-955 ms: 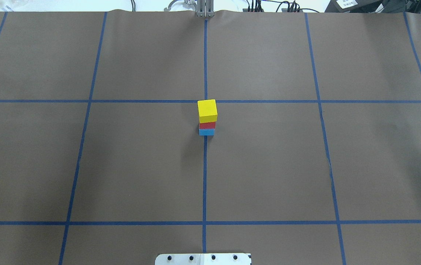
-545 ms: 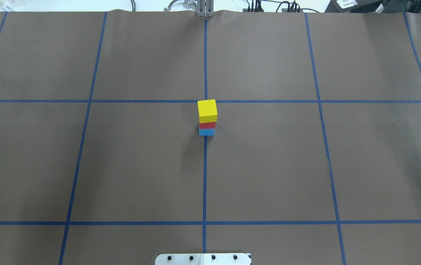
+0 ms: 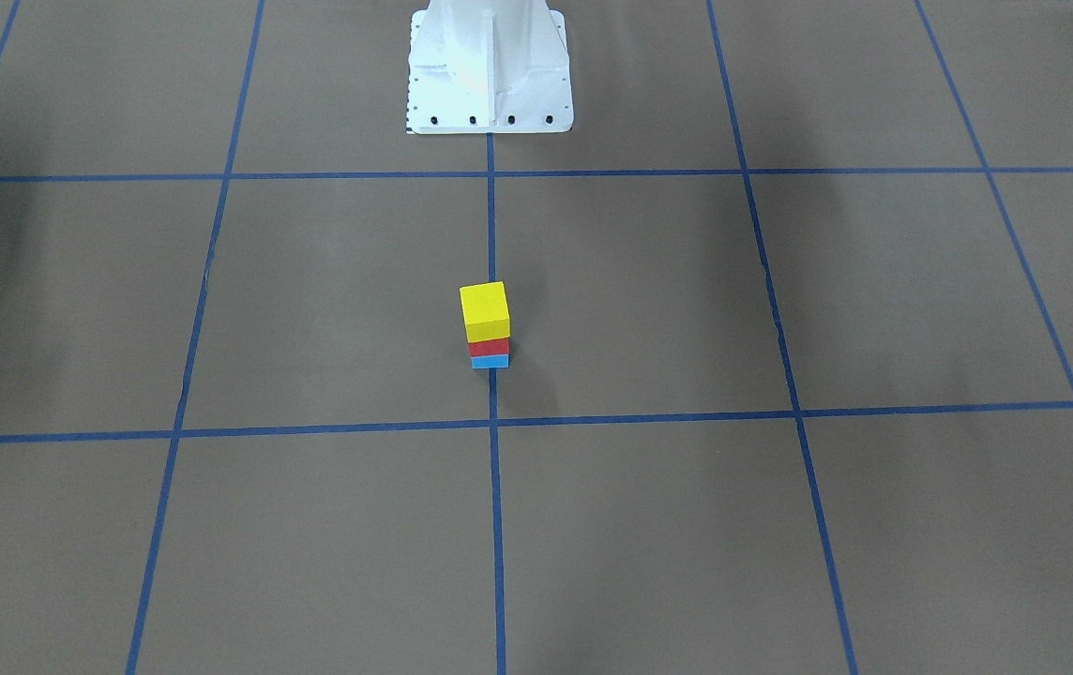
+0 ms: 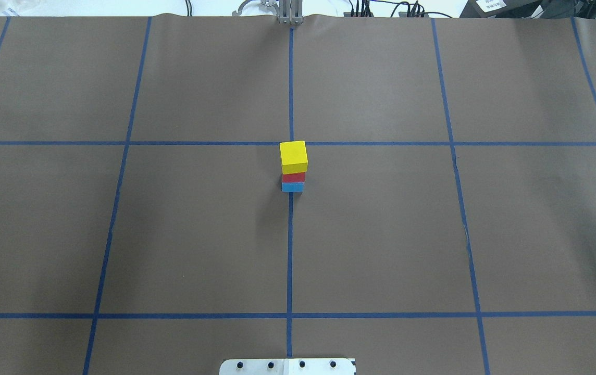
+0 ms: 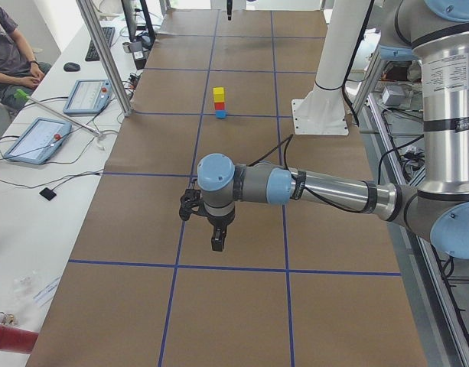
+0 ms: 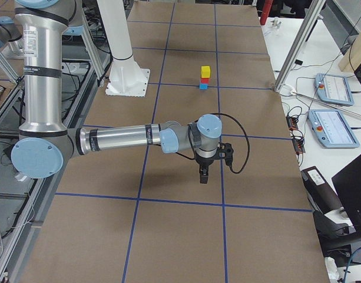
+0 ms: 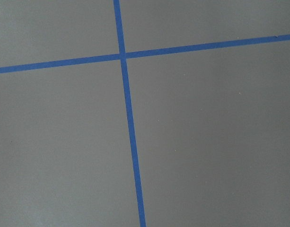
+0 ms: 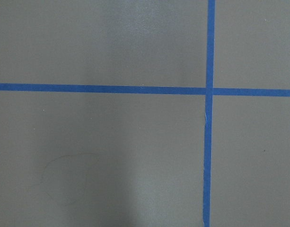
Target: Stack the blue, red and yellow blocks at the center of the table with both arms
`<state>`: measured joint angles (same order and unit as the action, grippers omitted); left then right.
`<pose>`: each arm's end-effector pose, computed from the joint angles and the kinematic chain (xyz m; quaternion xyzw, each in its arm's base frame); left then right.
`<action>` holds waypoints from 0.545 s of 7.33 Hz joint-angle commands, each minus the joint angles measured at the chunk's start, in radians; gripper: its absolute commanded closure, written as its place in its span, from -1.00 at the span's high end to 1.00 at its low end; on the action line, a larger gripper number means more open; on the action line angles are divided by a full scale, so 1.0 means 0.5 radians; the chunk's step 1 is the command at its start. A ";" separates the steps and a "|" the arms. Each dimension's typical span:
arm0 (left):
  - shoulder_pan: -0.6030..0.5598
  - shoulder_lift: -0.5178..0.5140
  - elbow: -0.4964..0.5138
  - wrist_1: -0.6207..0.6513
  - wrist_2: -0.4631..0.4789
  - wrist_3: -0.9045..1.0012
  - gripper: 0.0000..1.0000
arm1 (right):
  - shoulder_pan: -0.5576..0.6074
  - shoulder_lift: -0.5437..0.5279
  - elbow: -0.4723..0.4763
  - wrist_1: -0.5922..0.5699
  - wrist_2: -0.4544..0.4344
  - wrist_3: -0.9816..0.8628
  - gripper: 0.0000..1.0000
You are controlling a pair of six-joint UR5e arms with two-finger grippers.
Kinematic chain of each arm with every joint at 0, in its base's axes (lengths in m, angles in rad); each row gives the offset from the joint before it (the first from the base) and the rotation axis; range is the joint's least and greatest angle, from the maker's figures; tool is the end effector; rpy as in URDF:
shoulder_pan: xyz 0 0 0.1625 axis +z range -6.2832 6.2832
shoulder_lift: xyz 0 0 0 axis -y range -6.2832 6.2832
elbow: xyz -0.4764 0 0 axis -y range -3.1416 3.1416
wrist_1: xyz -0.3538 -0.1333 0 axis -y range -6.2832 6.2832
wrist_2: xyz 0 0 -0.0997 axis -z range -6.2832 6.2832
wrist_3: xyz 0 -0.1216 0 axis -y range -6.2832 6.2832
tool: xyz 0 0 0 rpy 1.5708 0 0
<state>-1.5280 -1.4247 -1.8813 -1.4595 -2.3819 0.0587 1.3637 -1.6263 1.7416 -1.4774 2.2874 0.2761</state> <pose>-0.0287 -0.3853 0.6543 0.0275 0.3942 0.0571 0.9168 -0.0385 -0.4431 0.6665 0.0113 -0.3620 -0.0044 0.9321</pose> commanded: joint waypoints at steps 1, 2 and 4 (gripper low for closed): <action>0.000 -0.007 -0.005 -0.002 0.002 -0.001 0.99 | 0.000 0.004 -0.001 0.000 0.000 -0.003 1.00; 0.000 -0.004 -0.005 -0.002 0.002 -0.001 0.99 | 0.000 0.004 -0.004 0.000 0.000 -0.006 1.00; 0.000 -0.001 -0.008 -0.002 -0.001 0.002 0.99 | 0.000 0.004 -0.016 -0.003 0.000 -0.012 1.00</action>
<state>-1.5283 -1.4258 -1.8845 -1.4603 -2.3818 0.0593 1.3637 -1.6245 1.7384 -1.4782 2.2872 0.2726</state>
